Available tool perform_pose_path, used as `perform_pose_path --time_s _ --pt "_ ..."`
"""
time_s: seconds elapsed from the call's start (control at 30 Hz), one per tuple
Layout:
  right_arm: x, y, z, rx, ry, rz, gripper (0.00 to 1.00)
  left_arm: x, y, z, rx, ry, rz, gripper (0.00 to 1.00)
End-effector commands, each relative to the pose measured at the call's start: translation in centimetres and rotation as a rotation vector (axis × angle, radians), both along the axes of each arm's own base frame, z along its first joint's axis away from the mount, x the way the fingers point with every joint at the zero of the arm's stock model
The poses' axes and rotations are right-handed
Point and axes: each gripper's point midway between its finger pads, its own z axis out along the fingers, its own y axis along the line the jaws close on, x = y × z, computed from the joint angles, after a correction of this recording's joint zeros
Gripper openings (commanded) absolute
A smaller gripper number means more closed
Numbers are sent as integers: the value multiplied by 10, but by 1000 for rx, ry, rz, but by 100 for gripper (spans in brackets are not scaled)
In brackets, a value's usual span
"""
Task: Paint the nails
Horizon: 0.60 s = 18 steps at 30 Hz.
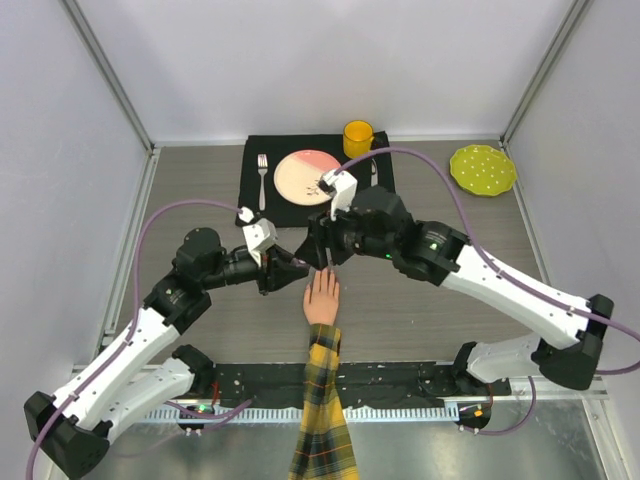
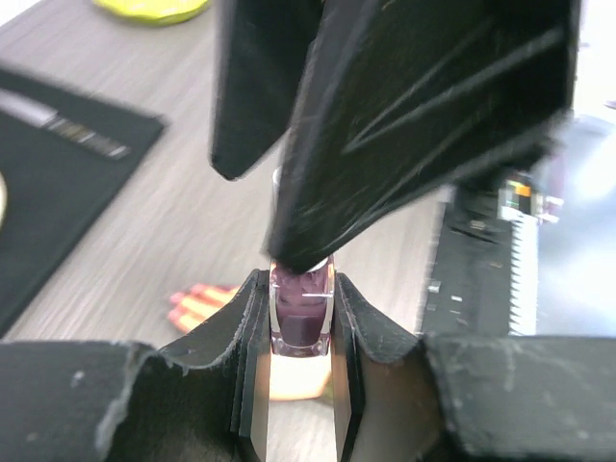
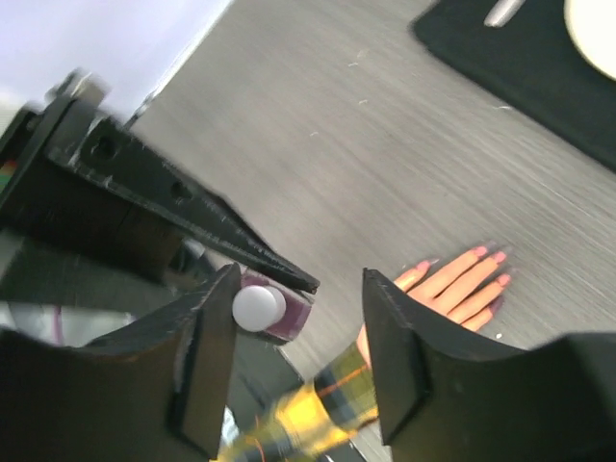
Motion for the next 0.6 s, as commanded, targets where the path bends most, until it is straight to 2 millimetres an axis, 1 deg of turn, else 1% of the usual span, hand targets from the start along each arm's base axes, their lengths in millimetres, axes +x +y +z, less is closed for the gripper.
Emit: perform_pose_path --time_s 0.0,0.03,0.1,0.17,0.23,0.27,0.3,0.4,0.57 --pt "-48 -19 23 45 -86 329 62 -31 -14 44 -106 -80 -218 0" --pt "-53 -21 23 38 -110 370 63 -40 -16 43 -112 -61 -272 0" --pt "-59 -23 22 33 -101 418 64 -46 -20 44 -129 -50 -321 0" --pt "-63 -25 22 21 -108 457 63 -55 -23 44 -134 -9 -397 0" --pt "-65 -25 25 22 -122 483 60 -59 -24 44 -135 13 -428 0" --pt "-65 -25 28 23 -128 486 58 -61 -24 43 -133 21 -439 0" --pt "-66 -25 30 25 -134 490 53 -61 -25 41 -132 29 -442 0" --pt "-68 -24 33 16 -134 527 44 -62 -25 41 -131 37 -452 0" --pt "-67 -19 33 7 -136 556 40 -62 -25 42 -133 31 -448 0"
